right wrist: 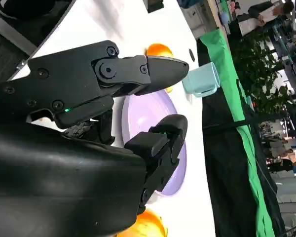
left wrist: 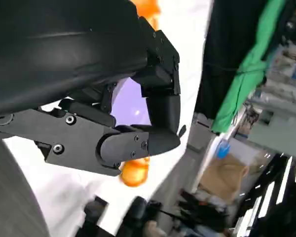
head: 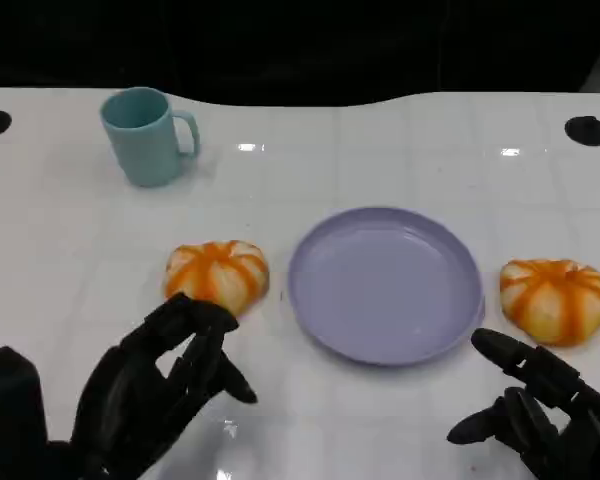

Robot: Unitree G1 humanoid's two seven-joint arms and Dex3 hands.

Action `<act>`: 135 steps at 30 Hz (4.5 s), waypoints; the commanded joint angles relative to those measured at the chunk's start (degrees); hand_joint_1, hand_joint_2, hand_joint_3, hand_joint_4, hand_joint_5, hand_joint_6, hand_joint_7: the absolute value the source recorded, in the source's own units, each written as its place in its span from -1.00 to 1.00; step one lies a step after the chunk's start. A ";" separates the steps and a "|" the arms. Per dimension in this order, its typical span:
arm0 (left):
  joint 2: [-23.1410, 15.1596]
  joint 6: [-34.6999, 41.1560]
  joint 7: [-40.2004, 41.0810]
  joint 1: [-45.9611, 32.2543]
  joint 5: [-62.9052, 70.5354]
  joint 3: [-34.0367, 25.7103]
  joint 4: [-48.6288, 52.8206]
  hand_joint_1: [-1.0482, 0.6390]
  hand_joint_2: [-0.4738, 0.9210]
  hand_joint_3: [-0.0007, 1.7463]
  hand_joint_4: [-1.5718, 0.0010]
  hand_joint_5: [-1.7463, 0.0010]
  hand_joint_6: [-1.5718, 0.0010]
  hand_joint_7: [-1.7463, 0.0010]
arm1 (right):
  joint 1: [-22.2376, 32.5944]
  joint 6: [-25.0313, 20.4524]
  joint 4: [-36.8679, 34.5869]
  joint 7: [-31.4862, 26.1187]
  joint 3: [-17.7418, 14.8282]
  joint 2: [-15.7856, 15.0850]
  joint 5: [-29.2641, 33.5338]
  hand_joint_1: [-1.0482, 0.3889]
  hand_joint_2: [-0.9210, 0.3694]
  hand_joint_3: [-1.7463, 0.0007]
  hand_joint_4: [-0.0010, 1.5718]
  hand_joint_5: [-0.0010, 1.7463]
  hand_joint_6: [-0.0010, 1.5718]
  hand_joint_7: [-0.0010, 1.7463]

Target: Grasp the bread from the table and place it into the plate.

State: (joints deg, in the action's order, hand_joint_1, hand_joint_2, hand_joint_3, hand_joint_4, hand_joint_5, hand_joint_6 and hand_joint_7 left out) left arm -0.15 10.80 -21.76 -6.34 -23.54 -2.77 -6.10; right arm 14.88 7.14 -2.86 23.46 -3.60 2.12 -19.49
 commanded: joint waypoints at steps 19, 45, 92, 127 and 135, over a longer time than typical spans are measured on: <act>-23.35 -15.81 9.14 13.49 56.38 12.78 -3.53 -0.28 0.79 -1.00 1.00 0.49 0.61 0.99 | -0.33 -0.83 0.04 0.35 -0.40 -0.35 -0.96 -0.57 -1.00 0.62 -0.09 0.28 0.17 -0.57; -17.82 -0.94 4.80 32.01 76.31 26.54 18.51 -0.18 0.80 -1.00 0.96 0.80 0.73 1.00 | 0.92 -1.37 1.22 -0.34 0.03 -0.41 -0.26 -0.58 -1.00 0.61 -0.08 0.28 0.18 -0.56; -8.08 -17.88 35.07 53.37 62.77 31.22 75.85 -0.10 1.00 -0.68 0.06 -0.99 0.25 -0.75 | 0.66 0.34 0.22 1.07 -0.59 -0.36 -0.55 -0.58 -1.00 0.63 -0.06 0.23 0.20 -0.60; -5.75 -32.28 29.42 56.12 52.63 25.15 56.41 0.08 0.31 0.40 -0.04 -1.00 0.15 -1.00 | -0.08 -0.50 -0.13 0.56 -0.61 -0.61 -0.13 -0.59 -1.00 0.62 -0.04 0.25 0.22 -0.61; -0.89 -34.90 30.08 58.58 54.08 27.89 63.07 -0.01 0.47 0.37 -0.17 -1.00 0.06 -1.00 | 0.28 -0.85 0.52 0.43 -0.26 -0.49 -0.20 -0.57 -1.00 0.62 -0.05 0.26 0.21 -0.60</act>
State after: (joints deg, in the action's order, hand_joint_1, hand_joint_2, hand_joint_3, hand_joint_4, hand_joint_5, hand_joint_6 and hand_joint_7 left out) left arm -1.97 -23.66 8.17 49.80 29.09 24.05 54.80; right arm 14.65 6.27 -3.14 23.84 -3.67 2.47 -19.36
